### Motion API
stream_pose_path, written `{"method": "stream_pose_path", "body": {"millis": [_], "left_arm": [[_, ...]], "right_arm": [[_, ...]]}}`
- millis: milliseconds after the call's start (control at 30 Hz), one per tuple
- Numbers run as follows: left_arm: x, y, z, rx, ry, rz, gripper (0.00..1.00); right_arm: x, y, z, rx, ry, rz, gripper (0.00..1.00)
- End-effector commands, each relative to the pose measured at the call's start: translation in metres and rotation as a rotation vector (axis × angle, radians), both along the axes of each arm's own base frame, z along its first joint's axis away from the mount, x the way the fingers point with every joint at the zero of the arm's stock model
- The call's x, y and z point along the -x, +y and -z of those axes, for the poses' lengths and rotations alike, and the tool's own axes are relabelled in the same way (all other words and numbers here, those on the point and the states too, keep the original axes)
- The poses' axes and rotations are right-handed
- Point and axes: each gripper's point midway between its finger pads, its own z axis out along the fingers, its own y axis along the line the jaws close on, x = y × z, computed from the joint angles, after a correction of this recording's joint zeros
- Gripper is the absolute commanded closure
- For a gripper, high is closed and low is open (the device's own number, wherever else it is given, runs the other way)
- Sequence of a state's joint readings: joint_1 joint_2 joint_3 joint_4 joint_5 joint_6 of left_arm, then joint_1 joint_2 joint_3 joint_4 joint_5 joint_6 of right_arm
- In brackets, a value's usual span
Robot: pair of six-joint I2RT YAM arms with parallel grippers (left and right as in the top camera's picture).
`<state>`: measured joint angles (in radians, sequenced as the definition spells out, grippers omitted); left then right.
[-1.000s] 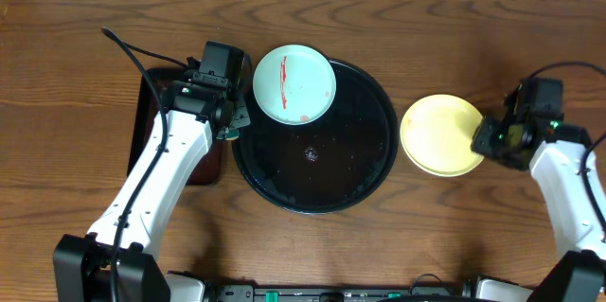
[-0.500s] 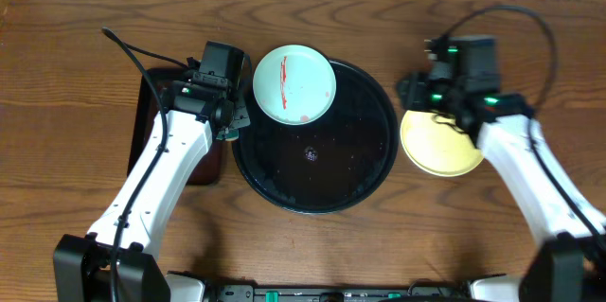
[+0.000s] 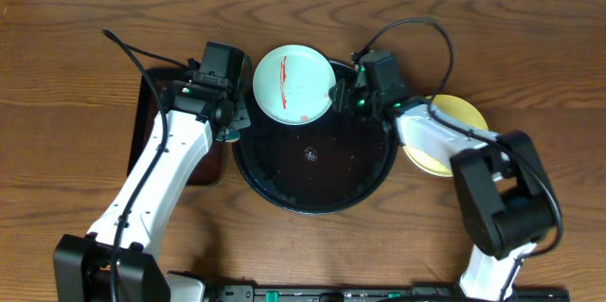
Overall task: Clean dirty plates on tray and stack at the side
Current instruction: 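Release the yellow plate and move right gripper to the last green plate, then grasp the green plate rim with the right gripper at tray center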
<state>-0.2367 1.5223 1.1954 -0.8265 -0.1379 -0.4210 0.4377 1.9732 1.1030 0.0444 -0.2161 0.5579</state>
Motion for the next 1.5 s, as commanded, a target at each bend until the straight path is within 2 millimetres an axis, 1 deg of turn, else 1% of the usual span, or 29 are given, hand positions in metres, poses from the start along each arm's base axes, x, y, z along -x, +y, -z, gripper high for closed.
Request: {"method": "stream_pose_path", "body": {"millis": [0,100,167,200,233,267,333,400,533,567,633,733,833,867,933,1033,1133,1233,1300,1433,1467], "left_arm": [[0.0,0.001,-0.002,0.0,-0.004,0.006,0.92],[0.0,0.001,-0.002,0.0,-0.004,0.006,0.93],[0.0,0.001,-0.002,0.0,-0.003,0.006,0.92],[0.0,0.0,-0.002,0.0,-0.003,0.006,0.93],[0.0,0.0,-0.002,0.0,-0.003,0.006,0.93],[0.0,0.0,-0.002,0.0,-0.003,0.006,0.93],[0.0,0.0,-0.002,0.001,-0.004,0.006,0.93],[0.0,0.0,-0.002,0.0,-0.003,0.006,0.93],[0.0,0.0,-0.002,0.0,-0.003,0.006,0.93],[0.0,0.0,-0.002,0.001,-0.004,0.006,0.93],[0.0,0.0,-0.002,0.001,-0.004,0.006,0.93],[0.0,0.0,-0.001,0.001,-0.003,0.006,0.92],[0.0,0.0,-0.002,0.001,-0.004,0.006,0.93],[0.0,0.0,-0.002,0.001,-0.004,0.006,0.93],[0.0,0.0,-0.002,0.001,-0.004,0.006,0.93],[0.0,0.0,-0.002,0.001,-0.004,0.006,0.93],[0.0,0.0,-0.002,0.001,-0.004,0.006,0.93],[0.0,0.0,-0.002,0.001,-0.004,0.006,0.93],[0.0,0.0,-0.002,0.003,-0.004,0.003,0.93],[0.001,-0.005,-0.001,0.031,0.002,0.012,0.93],[0.001,-0.005,-0.001,0.032,0.002,0.01,0.93]], "right_arm": [[-0.003,0.003,0.015,0.011,0.015,0.052,0.6],[0.002,0.007,0.027,0.024,0.037,0.04,0.73],[0.006,0.008,0.031,0.034,0.055,0.035,0.89],[0.009,0.007,0.033,0.04,0.066,0.033,0.94],[0.011,0.008,0.034,0.044,0.075,0.03,0.99],[0.015,0.007,0.035,0.051,0.088,0.028,0.99],[0.02,0.005,0.036,0.063,0.11,0.026,0.99],[0.025,0.003,0.031,0.071,0.125,0.026,0.99],[0.035,-0.002,0.002,0.095,0.113,-0.007,0.99],[0.04,-0.005,-0.01,0.103,0.109,-0.017,0.99],[0.051,-0.012,-0.024,0.124,0.123,-0.022,0.99],[0.069,-0.025,-0.035,0.164,0.17,-0.012,0.99],[0.086,-0.033,-0.033,0.196,0.232,-0.016,0.98],[0.092,-0.036,-0.029,0.211,0.258,-0.021,0.92],[0.1,-0.039,-0.023,0.239,0.288,-0.042,0.84],[0.108,-0.039,-0.017,0.272,0.306,-0.085,0.76],[0.102,-0.035,-0.018,0.296,0.245,-0.164,0.71],[0.088,-0.033,-0.016,0.312,0.173,-0.221,0.63],[0.081,-0.034,-0.012,0.319,0.163,-0.231,0.63],[0.066,-0.022,-0.002,0.316,0.201,-0.312,0.63],[0.064,-0.021,0.0,0.323,0.212,-0.317,0.65]]}}
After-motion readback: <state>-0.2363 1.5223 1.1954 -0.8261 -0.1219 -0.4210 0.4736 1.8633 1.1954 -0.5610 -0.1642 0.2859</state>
